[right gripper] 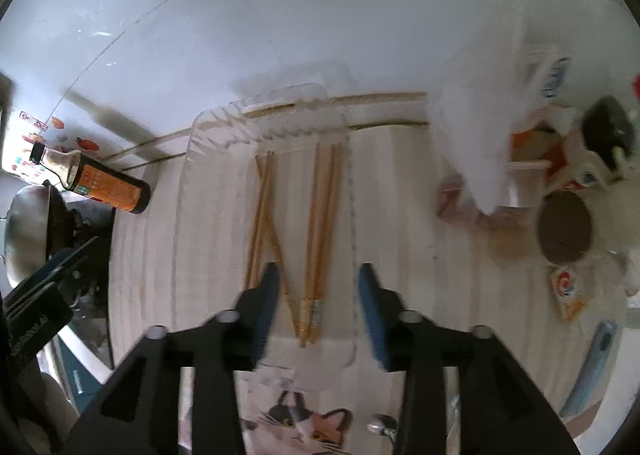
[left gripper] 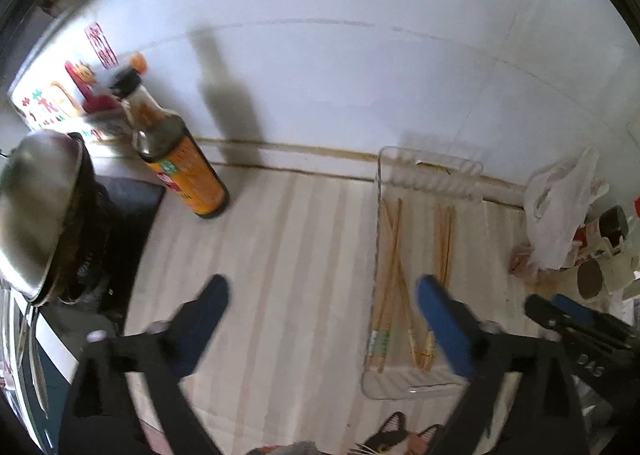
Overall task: Organize utensils
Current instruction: 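Open both tools to drop the chopsticks into the basket, then move both open tools down toward the steel spoons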
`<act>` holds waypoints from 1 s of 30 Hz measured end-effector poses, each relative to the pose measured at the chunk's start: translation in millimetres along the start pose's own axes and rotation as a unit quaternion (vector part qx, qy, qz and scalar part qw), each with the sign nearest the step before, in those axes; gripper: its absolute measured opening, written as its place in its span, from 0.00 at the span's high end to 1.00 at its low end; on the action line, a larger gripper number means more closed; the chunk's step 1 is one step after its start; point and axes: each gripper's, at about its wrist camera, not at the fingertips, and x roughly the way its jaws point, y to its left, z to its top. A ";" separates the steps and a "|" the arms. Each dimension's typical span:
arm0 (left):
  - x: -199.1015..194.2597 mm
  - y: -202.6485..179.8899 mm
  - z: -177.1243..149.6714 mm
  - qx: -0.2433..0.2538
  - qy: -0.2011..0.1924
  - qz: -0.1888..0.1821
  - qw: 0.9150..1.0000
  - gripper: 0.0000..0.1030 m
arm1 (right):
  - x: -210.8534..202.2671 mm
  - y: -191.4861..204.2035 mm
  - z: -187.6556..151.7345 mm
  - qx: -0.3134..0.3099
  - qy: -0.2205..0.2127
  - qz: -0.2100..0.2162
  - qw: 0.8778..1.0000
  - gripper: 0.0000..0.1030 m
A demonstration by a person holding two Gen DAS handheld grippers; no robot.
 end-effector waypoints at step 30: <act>93.5 -189.5 -233.1 0.042 0.286 -0.125 0.949 0.65 | -15.5 -233.8 -243.2 0.208 0.019 -0.067 0.976 0.69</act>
